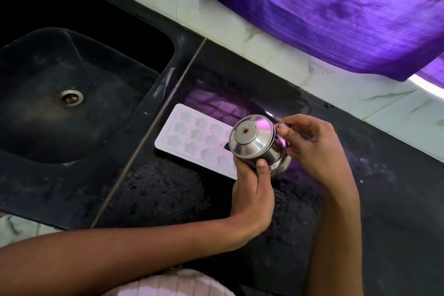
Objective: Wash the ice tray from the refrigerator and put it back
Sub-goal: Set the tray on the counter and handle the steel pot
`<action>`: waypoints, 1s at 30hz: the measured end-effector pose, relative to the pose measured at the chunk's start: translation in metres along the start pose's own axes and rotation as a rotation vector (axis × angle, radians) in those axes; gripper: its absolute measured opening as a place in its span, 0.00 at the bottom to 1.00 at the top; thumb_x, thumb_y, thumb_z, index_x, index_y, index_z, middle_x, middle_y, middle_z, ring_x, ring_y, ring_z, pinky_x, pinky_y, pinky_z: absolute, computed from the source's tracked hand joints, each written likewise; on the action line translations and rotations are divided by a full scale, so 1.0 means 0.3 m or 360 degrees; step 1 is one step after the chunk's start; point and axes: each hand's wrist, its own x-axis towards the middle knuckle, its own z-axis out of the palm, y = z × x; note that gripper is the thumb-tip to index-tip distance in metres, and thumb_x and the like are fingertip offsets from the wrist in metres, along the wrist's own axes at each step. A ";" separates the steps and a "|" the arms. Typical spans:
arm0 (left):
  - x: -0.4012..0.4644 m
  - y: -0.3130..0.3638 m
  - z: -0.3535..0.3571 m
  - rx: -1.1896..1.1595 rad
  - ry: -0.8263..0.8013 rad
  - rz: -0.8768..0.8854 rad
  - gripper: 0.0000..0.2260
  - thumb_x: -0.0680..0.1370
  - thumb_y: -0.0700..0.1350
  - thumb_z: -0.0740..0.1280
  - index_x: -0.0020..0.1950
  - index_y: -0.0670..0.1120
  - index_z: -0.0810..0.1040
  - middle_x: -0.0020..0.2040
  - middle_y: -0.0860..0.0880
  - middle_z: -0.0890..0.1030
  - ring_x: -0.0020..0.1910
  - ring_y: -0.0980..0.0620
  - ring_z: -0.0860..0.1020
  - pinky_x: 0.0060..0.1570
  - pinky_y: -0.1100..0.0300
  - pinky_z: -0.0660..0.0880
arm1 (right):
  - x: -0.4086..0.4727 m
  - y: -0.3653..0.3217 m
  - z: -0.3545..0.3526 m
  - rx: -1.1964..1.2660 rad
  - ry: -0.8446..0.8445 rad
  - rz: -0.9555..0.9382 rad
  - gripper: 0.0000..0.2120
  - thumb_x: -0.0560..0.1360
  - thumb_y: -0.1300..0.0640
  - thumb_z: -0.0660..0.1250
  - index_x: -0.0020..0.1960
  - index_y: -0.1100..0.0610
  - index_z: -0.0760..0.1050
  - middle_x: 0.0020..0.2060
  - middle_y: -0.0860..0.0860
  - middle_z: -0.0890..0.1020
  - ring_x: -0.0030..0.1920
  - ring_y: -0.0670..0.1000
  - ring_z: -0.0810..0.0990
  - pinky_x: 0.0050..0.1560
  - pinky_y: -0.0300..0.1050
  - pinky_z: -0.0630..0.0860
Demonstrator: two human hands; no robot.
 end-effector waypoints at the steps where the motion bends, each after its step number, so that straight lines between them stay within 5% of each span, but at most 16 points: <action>1: -0.002 0.002 0.000 -0.0001 -0.0008 0.0002 0.26 0.81 0.55 0.49 0.76 0.57 0.42 0.75 0.54 0.63 0.71 0.54 0.65 0.68 0.59 0.61 | -0.001 -0.001 -0.001 0.0003 0.0001 0.0002 0.01 0.74 0.52 0.69 0.45 0.47 0.80 0.39 0.47 0.83 0.36 0.50 0.82 0.45 0.60 0.79; 5: -0.008 0.010 -0.001 -0.0024 -0.0026 0.0037 0.26 0.81 0.56 0.48 0.76 0.57 0.42 0.74 0.55 0.64 0.70 0.55 0.66 0.66 0.62 0.61 | -0.008 -0.007 -0.007 0.0027 0.0001 0.0015 0.02 0.73 0.51 0.69 0.46 0.46 0.80 0.40 0.46 0.83 0.38 0.51 0.83 0.46 0.60 0.80; 9: -0.006 0.008 0.003 0.0004 -0.0005 0.0109 0.32 0.73 0.63 0.47 0.76 0.59 0.42 0.73 0.55 0.65 0.70 0.55 0.66 0.70 0.55 0.63 | -0.022 -0.023 -0.017 0.0155 0.0042 0.0010 0.02 0.73 0.54 0.69 0.45 0.48 0.80 0.39 0.48 0.83 0.39 0.54 0.82 0.44 0.60 0.80; 13: 0.000 0.007 0.003 0.0018 0.0040 0.0211 0.35 0.71 0.68 0.46 0.76 0.60 0.44 0.72 0.56 0.67 0.69 0.56 0.68 0.69 0.53 0.64 | -0.036 -0.035 -0.025 0.0315 0.0082 -0.0002 0.05 0.74 0.58 0.69 0.43 0.49 0.79 0.36 0.48 0.82 0.36 0.46 0.78 0.42 0.56 0.80; 20: 0.012 0.030 -0.007 0.0057 0.0165 0.0360 0.33 0.74 0.65 0.48 0.77 0.58 0.45 0.73 0.56 0.66 0.69 0.57 0.68 0.68 0.51 0.65 | -0.034 -0.045 -0.022 0.0421 0.0133 -0.0011 0.05 0.76 0.60 0.66 0.45 0.52 0.79 0.41 0.56 0.81 0.38 0.48 0.78 0.42 0.54 0.81; 30: 0.099 0.058 -0.048 0.0050 0.0297 0.0358 0.29 0.76 0.61 0.49 0.76 0.55 0.52 0.71 0.55 0.69 0.67 0.55 0.70 0.66 0.49 0.68 | 0.019 -0.067 0.033 0.0497 0.0219 -0.0026 0.07 0.76 0.61 0.66 0.44 0.51 0.79 0.38 0.55 0.80 0.32 0.41 0.74 0.35 0.39 0.78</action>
